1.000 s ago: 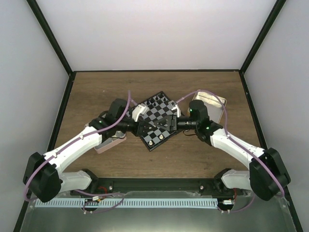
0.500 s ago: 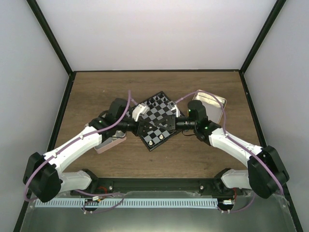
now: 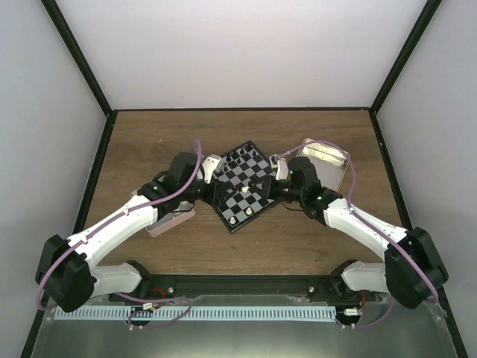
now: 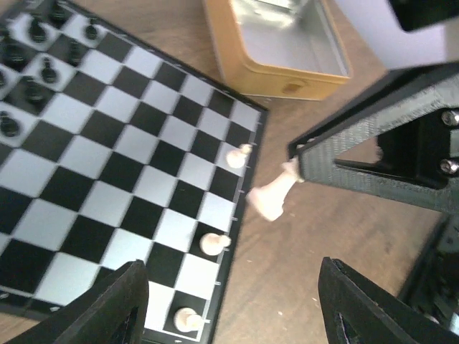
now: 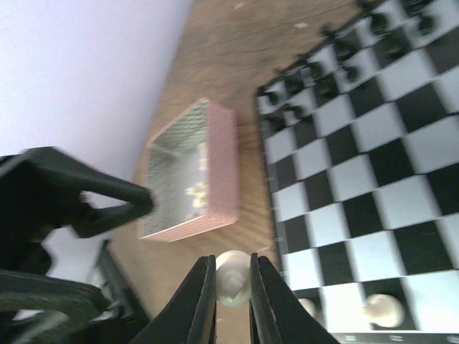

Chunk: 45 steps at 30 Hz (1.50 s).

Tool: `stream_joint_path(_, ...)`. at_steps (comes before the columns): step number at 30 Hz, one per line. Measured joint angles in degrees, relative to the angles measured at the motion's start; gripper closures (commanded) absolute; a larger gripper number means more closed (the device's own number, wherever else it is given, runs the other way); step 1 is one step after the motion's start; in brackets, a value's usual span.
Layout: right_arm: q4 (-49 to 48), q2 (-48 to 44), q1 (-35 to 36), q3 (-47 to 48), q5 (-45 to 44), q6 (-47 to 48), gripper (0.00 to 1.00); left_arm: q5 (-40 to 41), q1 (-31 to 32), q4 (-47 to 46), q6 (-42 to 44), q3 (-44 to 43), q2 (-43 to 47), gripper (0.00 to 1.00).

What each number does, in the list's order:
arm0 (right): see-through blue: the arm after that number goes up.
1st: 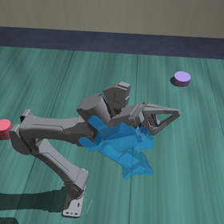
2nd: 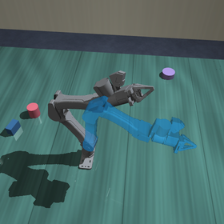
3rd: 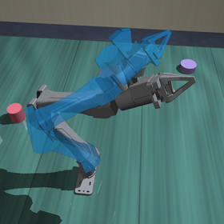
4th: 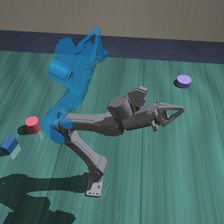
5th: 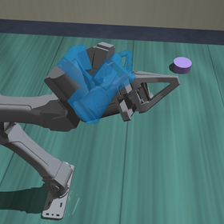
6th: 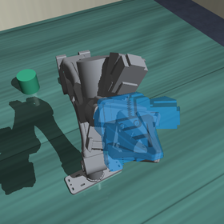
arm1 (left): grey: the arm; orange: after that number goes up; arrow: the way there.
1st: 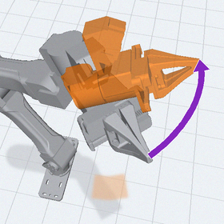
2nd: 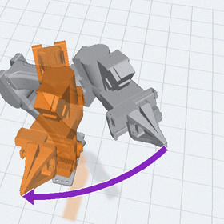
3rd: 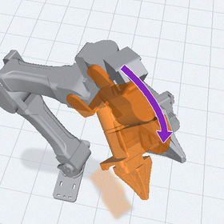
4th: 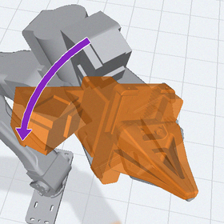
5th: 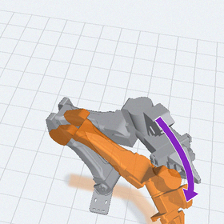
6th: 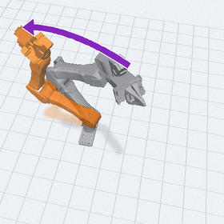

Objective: Set up the chess pieces on the board
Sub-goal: Place the chess piece on the chessboard.

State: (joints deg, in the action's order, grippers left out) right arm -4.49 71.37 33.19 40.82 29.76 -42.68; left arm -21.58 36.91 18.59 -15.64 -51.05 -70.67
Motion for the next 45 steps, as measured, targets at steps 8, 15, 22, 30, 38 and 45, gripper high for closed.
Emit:
stream_joint_path(8, 8.09, -1.70, 0.96, -0.02, -19.23, 8.46, 0.92, 20.33, -0.02, 1.66, -7.69, 0.22, 0.22, 0.34)
stream_joint_path(15, 11.67, -0.04, 6.43, 0.02, -30.93, 14.08, 0.92, 31.17, -0.09, 4.55, -13.27, 0.22, -0.22, 0.34)
stream_joint_path(22, 13.35, 4.90, 11.30, 0.09, -38.75, 17.29, 0.92, 34.01, -0.28, 5.22, -15.23, 0.22, -0.35, 0.33)
stream_joint_path(30, 12.98, 10.88, 11.80, 1.05, -42.93, 18.49, 0.92, 34.21, -0.68, 5.29, -15.76, 0.22, -0.35, 0.33)
stream_joint_path(38, 11.19, 13.22, 11.80, 1.46, -43.71, 18.64, 0.92, 33.99, -1.09, 5.29, -15.89, 0.24, -0.42, 0.33)
stream_joint_path(45, 10.64, 13.88, 11.80, 1.40, -43.74, 18.58, 0.91, 33.33, -1.42, 5.25, -15.91, 0.24, -1.22, 0.33)
